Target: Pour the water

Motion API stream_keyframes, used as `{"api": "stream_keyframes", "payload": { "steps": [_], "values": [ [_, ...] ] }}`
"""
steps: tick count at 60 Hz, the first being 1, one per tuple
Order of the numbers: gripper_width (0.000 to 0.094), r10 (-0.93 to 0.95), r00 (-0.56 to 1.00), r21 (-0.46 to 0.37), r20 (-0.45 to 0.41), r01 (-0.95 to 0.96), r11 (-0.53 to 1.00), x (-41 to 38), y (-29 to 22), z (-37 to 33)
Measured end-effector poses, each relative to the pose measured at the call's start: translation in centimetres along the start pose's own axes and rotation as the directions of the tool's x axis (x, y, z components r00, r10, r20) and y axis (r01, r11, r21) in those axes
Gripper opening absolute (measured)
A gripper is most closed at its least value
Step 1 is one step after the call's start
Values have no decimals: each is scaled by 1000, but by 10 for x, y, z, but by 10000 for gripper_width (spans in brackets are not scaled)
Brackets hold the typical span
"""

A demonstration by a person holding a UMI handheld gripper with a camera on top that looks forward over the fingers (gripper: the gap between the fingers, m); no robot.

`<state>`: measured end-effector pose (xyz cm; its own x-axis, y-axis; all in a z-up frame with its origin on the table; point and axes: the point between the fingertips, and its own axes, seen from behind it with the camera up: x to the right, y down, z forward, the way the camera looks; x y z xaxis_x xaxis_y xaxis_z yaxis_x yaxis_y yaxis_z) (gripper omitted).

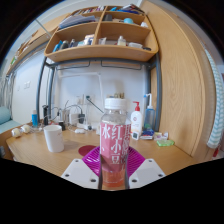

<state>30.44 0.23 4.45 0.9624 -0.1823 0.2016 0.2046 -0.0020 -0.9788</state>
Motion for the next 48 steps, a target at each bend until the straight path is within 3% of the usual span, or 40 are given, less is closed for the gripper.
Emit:
{"api": "stream_keyframes", "payload": {
  "steps": [12, 26, 36, 48],
  "values": [
    [301, -89, 996, -23, -1, 89, 996, -2, 0, 3],
    [301, -454, 891, -57, -25, 452, 890, 1, -23, 25],
    [302, -744, 667, -44, -33, 743, 668, -15, -54, 47],
    [302, -963, 265, 8, -50, 964, 265, -56, -86, 77]
  ]
}}
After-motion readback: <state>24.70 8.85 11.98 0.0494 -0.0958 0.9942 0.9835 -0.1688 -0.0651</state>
